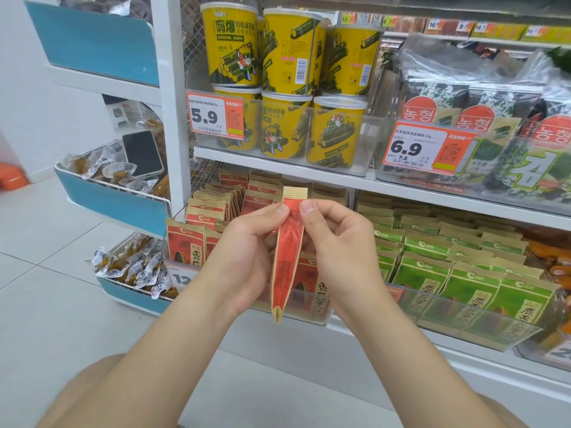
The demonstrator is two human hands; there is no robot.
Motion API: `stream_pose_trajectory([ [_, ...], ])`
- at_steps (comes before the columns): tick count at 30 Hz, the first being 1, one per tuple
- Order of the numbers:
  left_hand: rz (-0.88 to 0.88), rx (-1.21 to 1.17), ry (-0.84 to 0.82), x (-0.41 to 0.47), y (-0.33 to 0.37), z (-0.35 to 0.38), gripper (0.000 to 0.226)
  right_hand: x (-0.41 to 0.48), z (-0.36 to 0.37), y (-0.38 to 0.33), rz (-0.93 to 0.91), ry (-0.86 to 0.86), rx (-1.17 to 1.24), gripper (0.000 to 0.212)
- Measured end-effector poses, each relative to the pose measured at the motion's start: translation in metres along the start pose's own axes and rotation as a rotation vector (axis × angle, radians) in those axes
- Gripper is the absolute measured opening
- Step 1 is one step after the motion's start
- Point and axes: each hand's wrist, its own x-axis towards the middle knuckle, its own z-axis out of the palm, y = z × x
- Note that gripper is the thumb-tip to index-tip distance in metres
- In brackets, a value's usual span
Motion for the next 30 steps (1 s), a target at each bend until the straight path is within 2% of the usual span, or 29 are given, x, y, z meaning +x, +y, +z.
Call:
stream_pose_trajectory([
  [5, 0.091, 0.056, 0.055, 0.002, -0.002, 0.0043, 0.008, -0.0023, 0.0022, 0.0011, -0.117, -0.007, -0.111, 0.016],
  [9, 0.174, 0.145, 0.047, 0.0006, -0.0031, 0.005, 0.018, -0.0054, 0.0038, 0.0018, -0.243, -0.02, -0.219, 0.016],
  [14, 0.22, 0.13, 0.024, -0.0041, 0.0007, 0.008, 0.027, -0.0047, 0.002, -0.0004, -0.224, -0.052, -0.126, 0.014],
  [19, 0.2, 0.036, -0.008, -0.0045, 0.0033, 0.0072, 0.012, -0.0044, -0.0004, -0.0012, -0.188, -0.077, -0.088, 0.016],
  [23, 0.199, 0.05, 0.034, -0.0028, 0.0027, 0.0053, 0.012, -0.0036, -0.0008, -0.0022, -0.129, -0.057, -0.097, 0.021],
  [27, 0.227, 0.007, 0.141, 0.0023, 0.0021, 0.0025, 0.017, -0.0031, -0.0026, -0.0003, -0.179, -0.079, -0.282, 0.015],
  [30, 0.207, -0.04, 0.186, 0.0041, 0.0043, -0.0001, 0.018, -0.0039, -0.0038, 0.0002, -0.104, -0.174, -0.334, 0.011],
])
